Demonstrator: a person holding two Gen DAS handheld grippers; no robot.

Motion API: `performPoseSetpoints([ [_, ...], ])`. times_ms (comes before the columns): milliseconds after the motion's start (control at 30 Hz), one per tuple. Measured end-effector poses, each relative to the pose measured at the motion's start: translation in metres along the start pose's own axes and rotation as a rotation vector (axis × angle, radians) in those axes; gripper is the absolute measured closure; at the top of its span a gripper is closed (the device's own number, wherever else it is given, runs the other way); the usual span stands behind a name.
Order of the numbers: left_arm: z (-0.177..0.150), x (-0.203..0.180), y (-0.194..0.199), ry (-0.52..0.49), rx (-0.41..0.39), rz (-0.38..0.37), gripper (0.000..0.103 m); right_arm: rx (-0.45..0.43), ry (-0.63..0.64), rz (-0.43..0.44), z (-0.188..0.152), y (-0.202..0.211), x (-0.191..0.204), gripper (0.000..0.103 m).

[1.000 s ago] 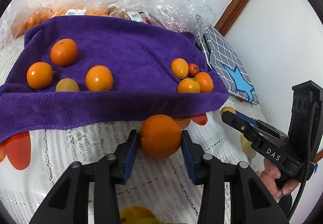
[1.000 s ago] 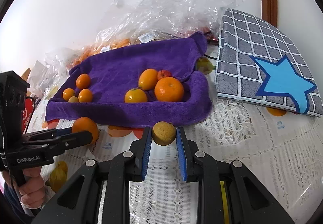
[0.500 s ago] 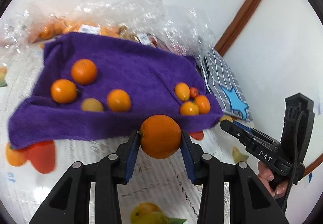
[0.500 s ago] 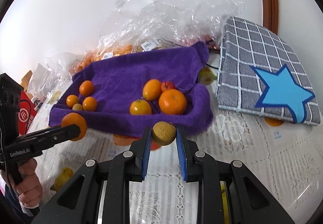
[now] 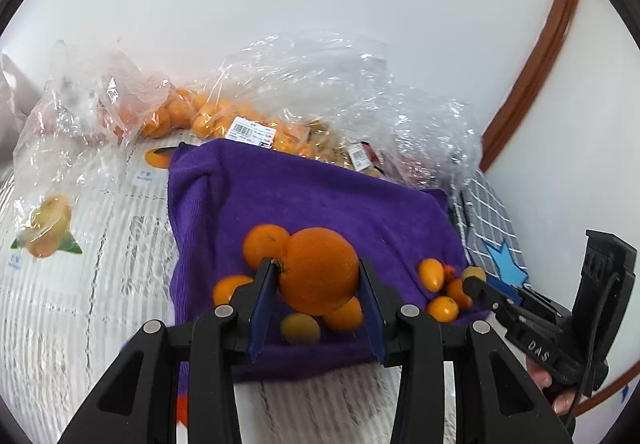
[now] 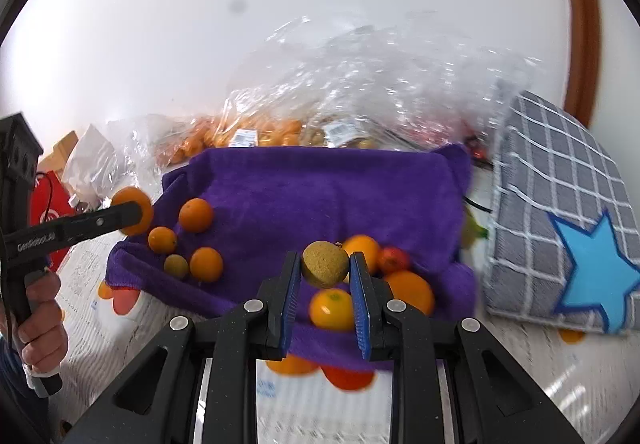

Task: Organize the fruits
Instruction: 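Open the left gripper over the towel while the right releases its fruit there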

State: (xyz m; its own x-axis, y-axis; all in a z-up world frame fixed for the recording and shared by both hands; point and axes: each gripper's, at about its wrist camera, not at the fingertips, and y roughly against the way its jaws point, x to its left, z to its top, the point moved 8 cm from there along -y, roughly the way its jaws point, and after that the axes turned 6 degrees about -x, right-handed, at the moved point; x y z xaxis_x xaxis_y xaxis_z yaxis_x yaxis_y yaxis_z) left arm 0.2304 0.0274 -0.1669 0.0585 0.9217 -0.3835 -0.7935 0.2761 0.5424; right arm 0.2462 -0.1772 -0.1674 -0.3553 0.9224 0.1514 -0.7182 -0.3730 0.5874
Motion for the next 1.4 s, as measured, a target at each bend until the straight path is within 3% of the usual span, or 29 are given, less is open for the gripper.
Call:
performPoseSetpoints([
  [333,-0.017,0.007,-0.032,-0.020,0.052,0.021,0.065,0.086,0.090,0.040,-0.020,-0.047,0.036,0.078],
  [733,-0.024,0.004,-0.035,-0.028,0.086,0.011,0.064,0.115,0.084,0.039,-0.031,-0.062,0.036,0.078],
  [833,-0.024,0.005,-0.033,-0.026,0.096,0.020,0.064,0.115,0.072,0.036,-0.030,-0.060,0.033,0.073],
  [967,-0.022,0.006,-0.021,-0.023,0.083,0.058,0.063,0.108,0.031,-0.001,-0.025,-0.044,0.026,0.063],
  [1033,-0.019,0.003,-0.007,-0.035,0.054,0.070,0.062,0.077,0.015,-0.020,-0.018,-0.025,0.023,0.050],
  [1100,-0.016,-0.001,0.009,-0.050,0.016,0.077,0.062,0.038,-0.001,-0.043,-0.010,-0.004,0.021,0.044],
  [1400,-0.017,-0.026,0.085,-0.118,-0.098,0.153,0.052,0.006,-0.035,-0.149,-0.007,0.076,0.011,0.042],
])
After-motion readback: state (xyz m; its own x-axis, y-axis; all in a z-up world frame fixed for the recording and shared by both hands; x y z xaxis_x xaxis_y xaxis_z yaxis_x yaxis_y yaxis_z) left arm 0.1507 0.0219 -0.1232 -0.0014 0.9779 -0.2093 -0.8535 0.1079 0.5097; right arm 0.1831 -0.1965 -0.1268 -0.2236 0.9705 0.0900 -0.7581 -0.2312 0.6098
